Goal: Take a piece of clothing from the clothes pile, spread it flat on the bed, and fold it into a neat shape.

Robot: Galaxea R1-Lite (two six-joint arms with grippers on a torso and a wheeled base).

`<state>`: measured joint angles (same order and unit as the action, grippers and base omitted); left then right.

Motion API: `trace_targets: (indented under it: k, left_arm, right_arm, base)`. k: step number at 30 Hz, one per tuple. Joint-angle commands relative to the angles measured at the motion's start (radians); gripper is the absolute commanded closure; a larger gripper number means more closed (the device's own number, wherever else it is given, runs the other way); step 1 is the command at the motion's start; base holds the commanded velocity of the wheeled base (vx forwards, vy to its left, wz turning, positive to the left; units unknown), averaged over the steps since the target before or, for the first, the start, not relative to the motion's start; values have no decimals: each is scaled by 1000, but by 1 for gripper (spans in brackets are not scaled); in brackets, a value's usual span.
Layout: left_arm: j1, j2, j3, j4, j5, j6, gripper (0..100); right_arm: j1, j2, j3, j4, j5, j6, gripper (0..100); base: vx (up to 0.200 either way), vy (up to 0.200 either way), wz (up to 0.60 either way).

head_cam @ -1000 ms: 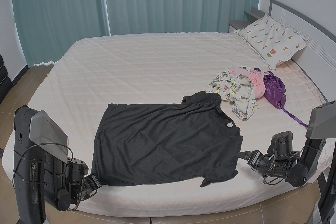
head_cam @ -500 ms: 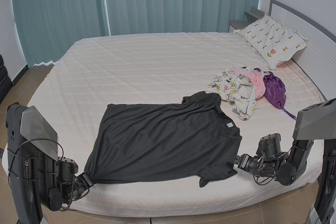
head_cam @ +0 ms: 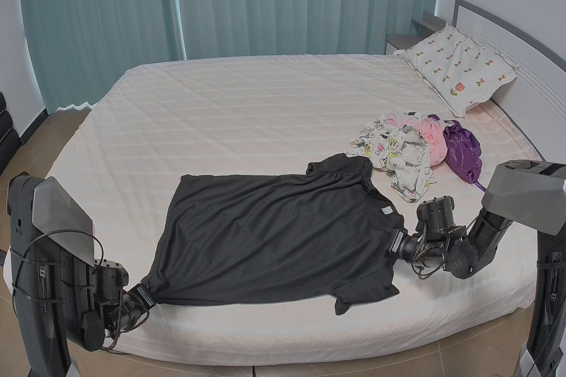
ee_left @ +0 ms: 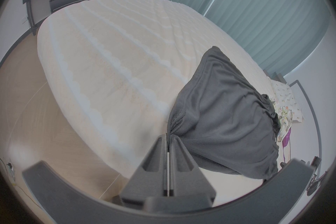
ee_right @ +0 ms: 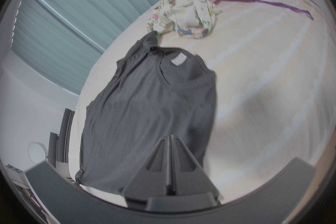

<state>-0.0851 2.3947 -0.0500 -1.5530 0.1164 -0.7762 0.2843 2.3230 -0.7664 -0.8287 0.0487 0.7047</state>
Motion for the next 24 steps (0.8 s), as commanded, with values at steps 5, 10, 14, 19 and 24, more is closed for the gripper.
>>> trace_targets:
  k: [5, 10, 14, 19, 24]
  left_arm:
    - [42, 37, -83, -15, 8, -28, 100]
    - [41, 58, -91, -16, 8, -28, 100]
    - [41, 58, -91, -16, 8, -28, 100]
    - [41, 58, -91, -16, 8, -29, 100]
    - [41, 57, -90, -16, 8, -29, 100]
  right_arm:
    - [-48, 55, -198, 60, 2, -10, 100]
    - [-60, 36, -186, 74, 17, -33, 100]
    - [-79, 22, -106, 89, 54, -102, 0]
    - [-80, 9, -56, 92, 76, -109, 0]
    - [-69, 33, -60, 91, 76, -108, 0]
  base:
    - [0, 0, 0]
    - [0, 0, 0]
    - [0, 0, 0]
    - [0, 0, 0]
    - [0, 0, 0]
